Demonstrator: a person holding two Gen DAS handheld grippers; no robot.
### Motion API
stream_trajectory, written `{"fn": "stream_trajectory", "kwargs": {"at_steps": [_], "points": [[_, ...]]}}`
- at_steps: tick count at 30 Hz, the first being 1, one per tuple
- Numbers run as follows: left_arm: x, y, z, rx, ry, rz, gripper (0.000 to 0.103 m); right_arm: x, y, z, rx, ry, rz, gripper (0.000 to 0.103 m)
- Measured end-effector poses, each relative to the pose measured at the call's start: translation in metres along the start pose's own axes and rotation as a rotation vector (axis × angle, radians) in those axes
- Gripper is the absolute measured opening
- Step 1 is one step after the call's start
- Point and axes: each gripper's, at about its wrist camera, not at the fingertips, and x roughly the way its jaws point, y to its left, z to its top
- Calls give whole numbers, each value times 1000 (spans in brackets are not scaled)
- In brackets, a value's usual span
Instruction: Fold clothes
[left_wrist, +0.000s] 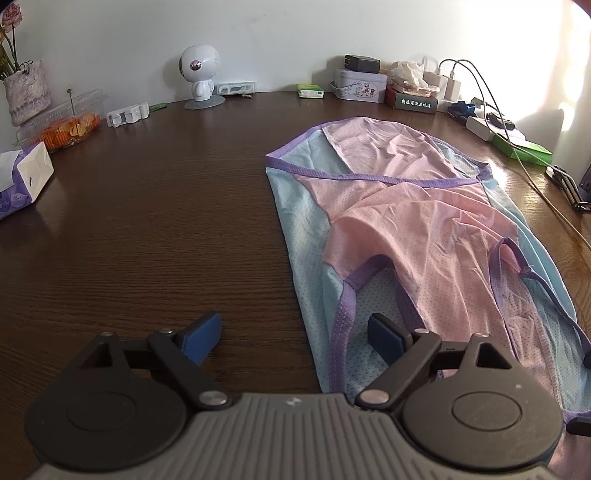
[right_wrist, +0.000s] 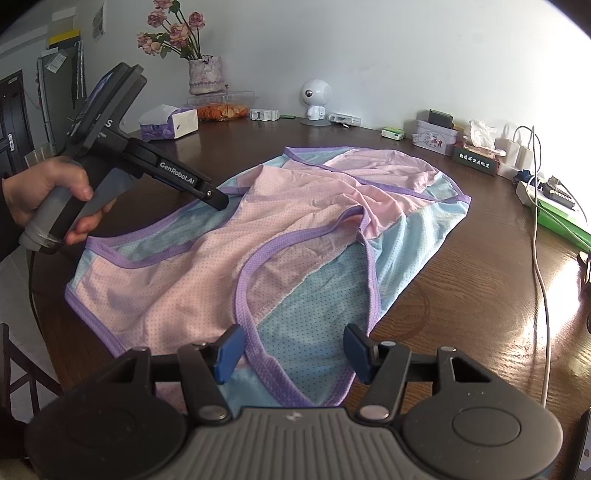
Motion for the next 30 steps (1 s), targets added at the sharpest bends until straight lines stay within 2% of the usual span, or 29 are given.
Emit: {"fn": "stream_trajectory", "kwargs": {"at_steps": [8,12,15,22,24,27,30], "points": [[-1,-1,-3,5,-11,2,88,-1,0,0,-4,7,1,58],[-8,-4,-9,32,-25,-9,78,-4,-1,-1,-11,24,16,58],[-16,-6,-16,34,-29,-5,76,-8,-3,-2,-13,40,16,58],[-38,-4,-31,34,9,-10,75,-20,-12,-3,9,79,0,58],[-45,-4,-32,35,23,-10,69,-26,-15,-2,16,77,9,58],[-40,8,-2,-8,-23,-44,68,-35,-28,5,85,25,18,58],[-34,21,28,-53,-72,-79,74,-38,-49,21,185,-32,8,59]]}}
